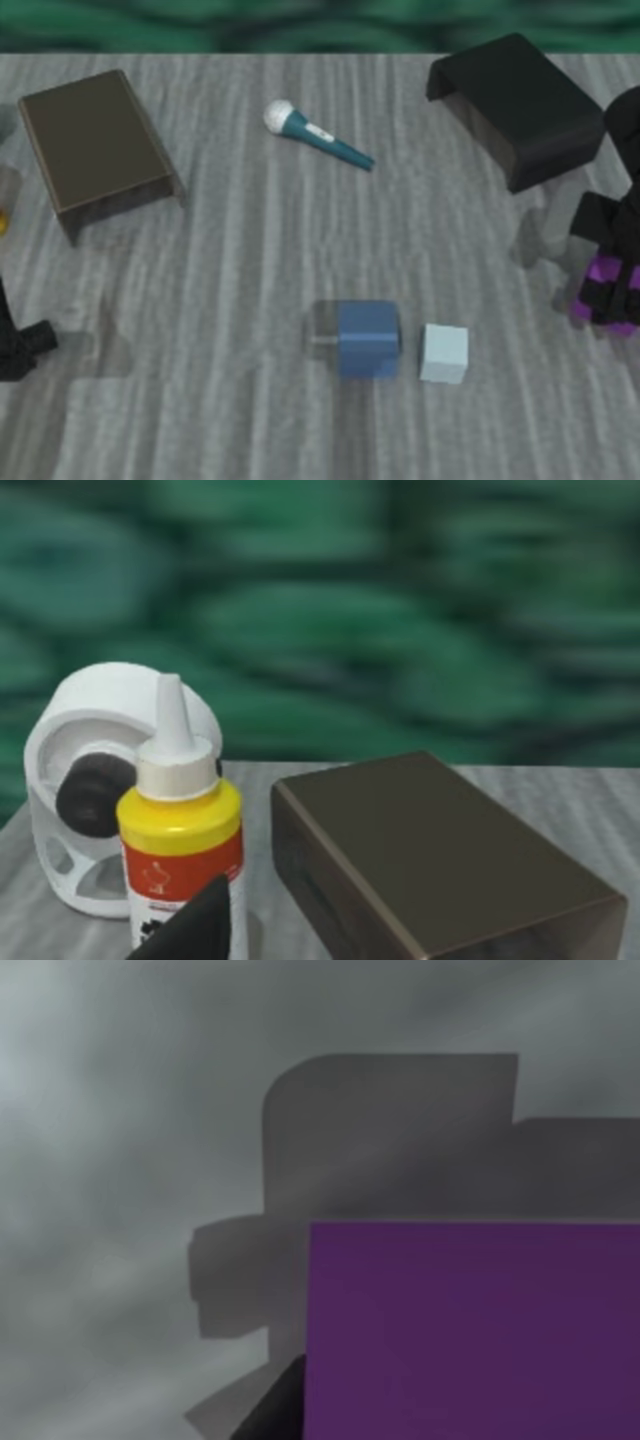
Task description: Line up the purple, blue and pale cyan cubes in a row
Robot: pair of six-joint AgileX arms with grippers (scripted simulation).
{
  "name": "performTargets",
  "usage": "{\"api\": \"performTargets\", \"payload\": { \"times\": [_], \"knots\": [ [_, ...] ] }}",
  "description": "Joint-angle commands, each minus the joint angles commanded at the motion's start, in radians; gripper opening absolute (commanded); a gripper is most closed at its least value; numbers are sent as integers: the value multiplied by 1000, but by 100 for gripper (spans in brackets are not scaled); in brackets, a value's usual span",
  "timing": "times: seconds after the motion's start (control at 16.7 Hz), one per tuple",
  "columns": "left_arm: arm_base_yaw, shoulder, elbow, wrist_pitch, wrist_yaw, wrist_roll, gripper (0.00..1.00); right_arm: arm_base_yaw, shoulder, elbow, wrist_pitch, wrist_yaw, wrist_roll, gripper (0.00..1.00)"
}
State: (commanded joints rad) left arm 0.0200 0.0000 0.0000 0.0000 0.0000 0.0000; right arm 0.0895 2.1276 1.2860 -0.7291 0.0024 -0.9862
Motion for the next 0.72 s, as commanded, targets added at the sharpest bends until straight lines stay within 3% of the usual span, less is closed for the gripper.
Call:
{"api": "performTargets", "payload": {
  "times": [0.24,0.72],
  "knots": [
    [0,0,0,0,0,0,100,3,-20,12,-29,-4,4,0],
    [0,0,0,0,0,0,100,11,-133,127,-258,-5,3,0]
  ]
}}
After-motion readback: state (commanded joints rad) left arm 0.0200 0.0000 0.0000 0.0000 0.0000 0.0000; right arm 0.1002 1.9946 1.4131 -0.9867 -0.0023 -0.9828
